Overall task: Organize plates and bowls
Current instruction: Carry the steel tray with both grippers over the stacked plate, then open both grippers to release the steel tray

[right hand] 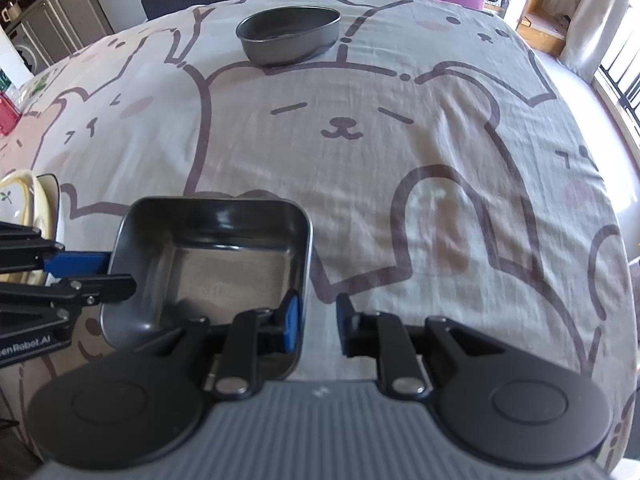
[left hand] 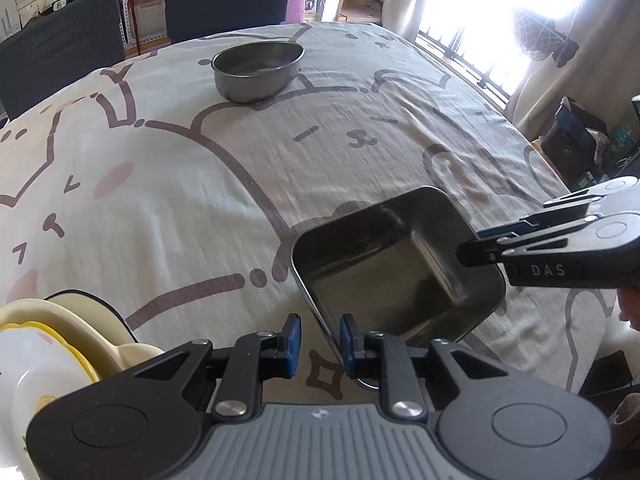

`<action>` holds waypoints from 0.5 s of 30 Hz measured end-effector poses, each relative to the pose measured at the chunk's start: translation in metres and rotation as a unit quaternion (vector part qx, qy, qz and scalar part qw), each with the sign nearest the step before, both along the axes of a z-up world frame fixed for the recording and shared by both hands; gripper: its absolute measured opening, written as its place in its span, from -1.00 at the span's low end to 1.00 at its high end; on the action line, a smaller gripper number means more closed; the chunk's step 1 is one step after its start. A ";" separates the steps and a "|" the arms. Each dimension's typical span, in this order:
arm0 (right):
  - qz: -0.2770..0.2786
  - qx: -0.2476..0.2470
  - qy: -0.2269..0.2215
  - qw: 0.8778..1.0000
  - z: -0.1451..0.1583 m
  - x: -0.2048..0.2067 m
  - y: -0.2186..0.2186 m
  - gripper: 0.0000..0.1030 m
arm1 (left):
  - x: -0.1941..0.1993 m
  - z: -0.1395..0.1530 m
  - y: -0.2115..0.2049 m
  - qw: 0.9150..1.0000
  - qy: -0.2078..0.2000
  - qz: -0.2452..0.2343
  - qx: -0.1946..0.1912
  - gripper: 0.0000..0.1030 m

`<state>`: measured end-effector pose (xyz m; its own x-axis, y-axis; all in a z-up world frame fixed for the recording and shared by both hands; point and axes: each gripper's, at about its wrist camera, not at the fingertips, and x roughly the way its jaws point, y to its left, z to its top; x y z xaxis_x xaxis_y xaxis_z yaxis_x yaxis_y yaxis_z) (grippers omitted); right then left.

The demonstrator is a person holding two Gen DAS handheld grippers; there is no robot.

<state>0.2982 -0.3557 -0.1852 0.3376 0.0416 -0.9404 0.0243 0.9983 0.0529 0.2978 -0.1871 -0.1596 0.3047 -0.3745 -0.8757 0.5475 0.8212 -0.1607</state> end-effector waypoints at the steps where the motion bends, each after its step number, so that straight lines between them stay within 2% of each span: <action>1: 0.002 0.001 -0.002 1.000 0.001 -0.002 0.001 -0.56 | 0.000 0.001 0.000 1.000 -0.001 0.000 0.000 -0.53; 5: 0.018 0.002 -0.010 1.000 0.006 -0.006 0.004 -0.56 | -0.003 0.004 0.001 1.000 -0.003 0.000 0.001 -0.54; 8: 0.021 -0.006 -0.012 1.000 0.009 -0.009 0.005 -0.47 | -0.005 0.008 0.003 1.000 -0.005 -0.001 -0.002 -0.46; 10: 0.027 -0.002 -0.020 0.999 0.015 -0.013 0.006 -0.32 | -0.007 0.014 0.005 1.000 -0.008 -0.002 -0.010 -0.37; 12: 0.034 -0.006 -0.033 0.999 0.023 -0.017 0.009 -0.15 | -0.007 0.022 0.008 1.000 -0.014 -0.002 -0.022 -0.22; 14: 0.035 -0.005 -0.050 0.998 0.035 -0.022 0.011 -0.04 | -0.005 0.032 0.013 0.999 -0.025 0.015 -0.037 0.22; 15: 0.034 -0.005 -0.065 0.997 0.042 -0.024 0.011 0.07 | -0.003 0.038 0.016 0.998 -0.032 0.025 -0.044 0.37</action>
<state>0.2737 -0.3443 -0.1430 0.4526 0.0599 -0.8897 -0.0490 0.9979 0.0422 0.2949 -0.1710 -0.1221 0.3800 -0.4318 -0.8180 0.5178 0.8321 -0.1987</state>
